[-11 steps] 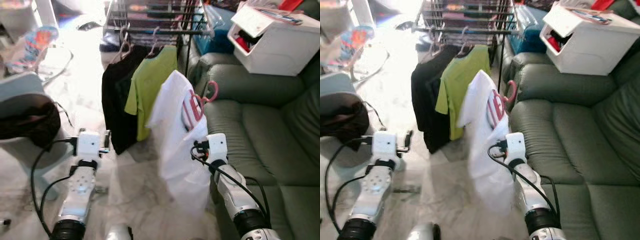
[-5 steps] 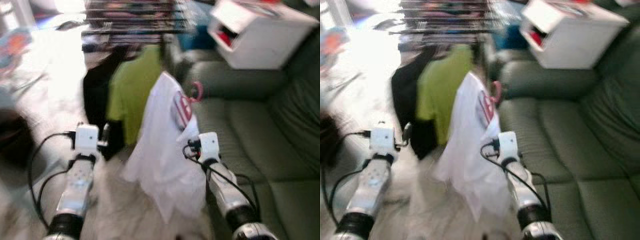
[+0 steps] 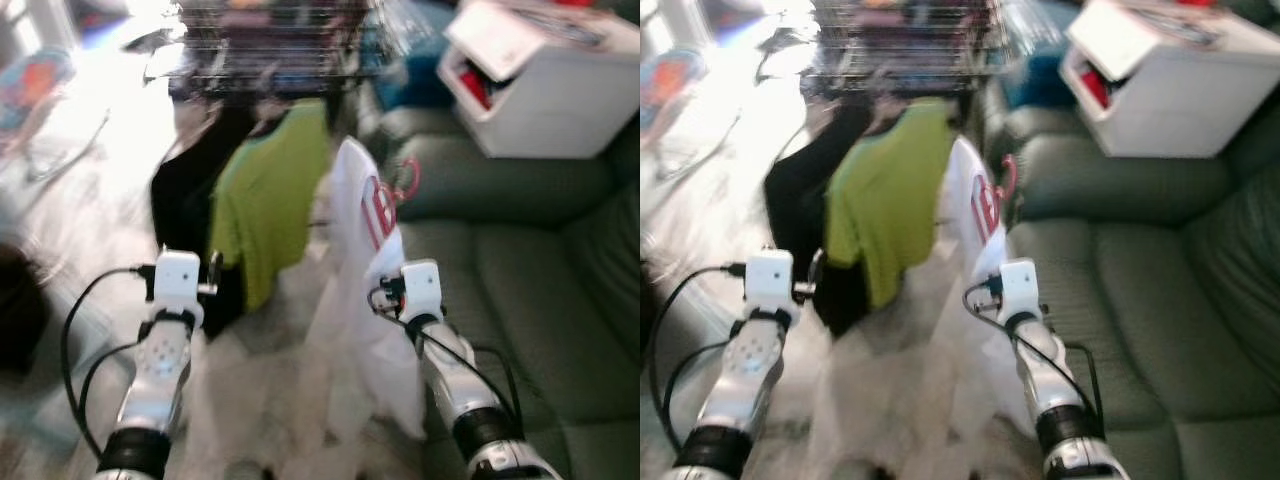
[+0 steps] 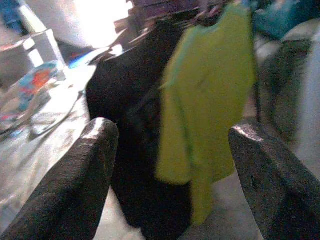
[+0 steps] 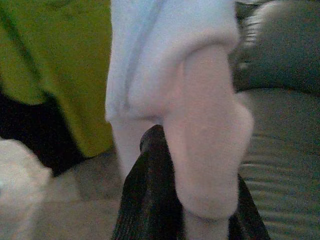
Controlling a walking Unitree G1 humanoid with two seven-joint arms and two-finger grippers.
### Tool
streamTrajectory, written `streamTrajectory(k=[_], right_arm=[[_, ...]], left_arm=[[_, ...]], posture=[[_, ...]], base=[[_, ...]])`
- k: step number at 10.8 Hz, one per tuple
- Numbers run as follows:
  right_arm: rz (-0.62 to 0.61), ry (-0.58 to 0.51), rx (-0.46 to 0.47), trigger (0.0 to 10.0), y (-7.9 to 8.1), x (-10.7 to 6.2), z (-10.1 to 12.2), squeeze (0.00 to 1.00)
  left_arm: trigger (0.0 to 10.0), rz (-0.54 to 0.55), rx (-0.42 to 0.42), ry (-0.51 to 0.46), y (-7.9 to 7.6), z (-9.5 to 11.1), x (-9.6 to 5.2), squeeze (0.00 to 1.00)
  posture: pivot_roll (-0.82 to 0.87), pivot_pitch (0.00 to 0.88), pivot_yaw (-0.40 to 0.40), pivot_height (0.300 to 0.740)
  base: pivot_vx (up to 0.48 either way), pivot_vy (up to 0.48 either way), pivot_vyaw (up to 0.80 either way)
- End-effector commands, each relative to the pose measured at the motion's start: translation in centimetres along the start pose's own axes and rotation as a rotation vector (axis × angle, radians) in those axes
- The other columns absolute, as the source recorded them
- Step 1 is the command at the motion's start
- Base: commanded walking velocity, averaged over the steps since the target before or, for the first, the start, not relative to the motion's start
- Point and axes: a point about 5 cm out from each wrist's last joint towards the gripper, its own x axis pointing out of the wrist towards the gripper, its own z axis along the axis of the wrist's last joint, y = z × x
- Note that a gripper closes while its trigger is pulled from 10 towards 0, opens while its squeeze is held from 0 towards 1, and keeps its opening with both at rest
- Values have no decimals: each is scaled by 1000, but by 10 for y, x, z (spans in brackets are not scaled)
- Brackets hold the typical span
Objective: Hang hanger
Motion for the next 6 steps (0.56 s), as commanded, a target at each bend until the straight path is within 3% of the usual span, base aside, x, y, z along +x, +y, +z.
streamTrajectory(k=[1,4,6], right_arm=[[-50,-49,-20,10000,-11,0,9,0],[-56,-45,-21,10000,-11,0,8,0],[-65,-36,-27,10000,-11,1,6,0]], left_arm=[[10000,-22,7,-4,-7,2,1,0],[10000,-17,-9,17,-8,0,1,0],[10000,-20,1,17,-9,-1,-1,0]], posture=[[-12,0,-23,740],[-5,0,-27,740],[-2,0,-28,740]], base=[[315,360,0],[314,364,0],[0,420,0]])
